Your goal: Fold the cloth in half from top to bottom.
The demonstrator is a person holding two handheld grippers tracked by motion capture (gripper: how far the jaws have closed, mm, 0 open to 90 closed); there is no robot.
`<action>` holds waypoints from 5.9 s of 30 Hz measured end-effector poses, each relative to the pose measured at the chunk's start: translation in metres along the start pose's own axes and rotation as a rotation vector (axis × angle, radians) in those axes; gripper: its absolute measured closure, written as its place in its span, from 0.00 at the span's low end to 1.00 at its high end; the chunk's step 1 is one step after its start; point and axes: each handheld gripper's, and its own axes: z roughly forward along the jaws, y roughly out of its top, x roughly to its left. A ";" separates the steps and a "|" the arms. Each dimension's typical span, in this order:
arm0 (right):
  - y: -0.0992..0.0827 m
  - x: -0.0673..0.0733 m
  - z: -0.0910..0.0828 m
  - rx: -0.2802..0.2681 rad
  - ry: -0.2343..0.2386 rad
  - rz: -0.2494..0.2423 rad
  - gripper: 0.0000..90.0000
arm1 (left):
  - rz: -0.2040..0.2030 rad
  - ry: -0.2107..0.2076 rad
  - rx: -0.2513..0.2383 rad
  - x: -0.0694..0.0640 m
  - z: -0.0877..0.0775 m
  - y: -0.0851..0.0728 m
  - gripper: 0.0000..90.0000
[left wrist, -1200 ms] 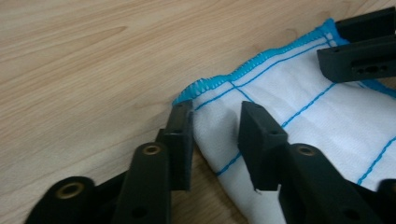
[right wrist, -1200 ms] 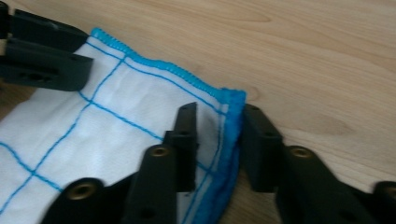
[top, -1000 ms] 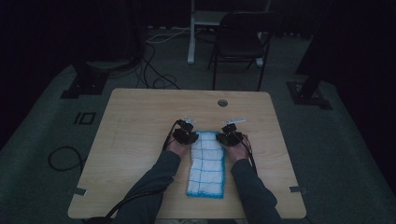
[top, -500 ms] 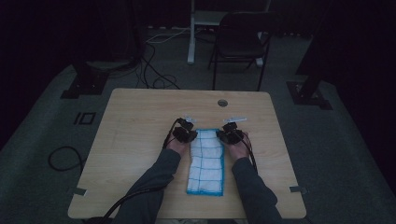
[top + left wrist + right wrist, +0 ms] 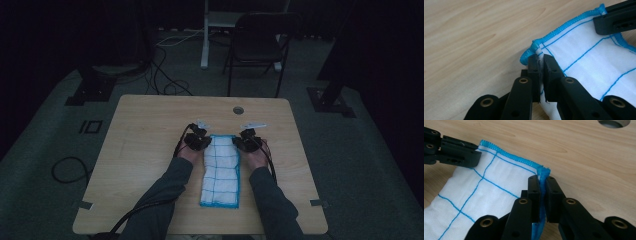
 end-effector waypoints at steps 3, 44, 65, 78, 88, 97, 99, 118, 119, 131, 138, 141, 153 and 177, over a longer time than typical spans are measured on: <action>0.004 0.000 -0.005 -0.016 -0.001 -0.006 0.94 | 0.007 -0.001 -0.025 -0.001 -0.007 0.006 0.95; 0.013 0.019 -0.060 -0.152 0.015 -0.081 0.94 | 0.098 -0.049 -0.187 -0.014 -0.063 0.015 0.95; -0.001 0.035 -0.074 -0.177 0.037 -0.095 0.94 | 0.086 -0.067 -0.228 -0.026 -0.082 -0.011 0.95; -0.010 0.041 -0.085 -0.186 0.044 -0.113 0.94 | 0.084 -0.091 -0.253 -0.036 -0.093 -0.020 0.95; -0.014 0.045 -0.089 -0.190 0.047 -0.126 0.94 | 0.088 -0.100 -0.264 -0.039 -0.099 -0.026 0.95; -0.017 0.050 -0.094 -0.200 0.053 -0.138 0.94 | 0.096 -0.108 -0.278 -0.042 -0.107 -0.030 0.95; -0.019 0.050 -0.095 -0.201 0.055 -0.139 0.94 | 0.098 -0.111 -0.281 -0.044 -0.108 -0.032 0.95; -0.038 0.061 -0.098 -0.196 0.080 -0.131 0.94 | 0.095 -0.128 -0.273 -0.048 -0.113 -0.053 0.95; -0.038 0.061 -0.098 -0.196 0.080 -0.131 0.94 | 0.095 -0.128 -0.273 -0.048 -0.113 -0.053 0.95; -0.049 0.066 -0.103 -0.203 0.089 -0.124 0.94 | 0.080 -0.149 -0.273 -0.053 -0.117 -0.066 0.95; -0.057 0.072 -0.105 -0.199 0.095 -0.122 0.94 | 0.071 -0.154 -0.268 -0.056 -0.118 -0.076 0.95; -0.062 0.074 -0.105 -0.201 0.098 -0.118 0.94 | 0.067 -0.157 -0.269 -0.057 -0.119 -0.080 0.95; -0.078 0.076 -0.103 -0.194 0.097 -0.117 0.94 | 0.033 -0.153 -0.270 -0.061 -0.119 -0.096 0.91; -0.094 0.080 -0.098 -0.171 0.109 -0.110 0.94 | -0.018 -0.120 -0.271 -0.053 -0.119 -0.096 0.91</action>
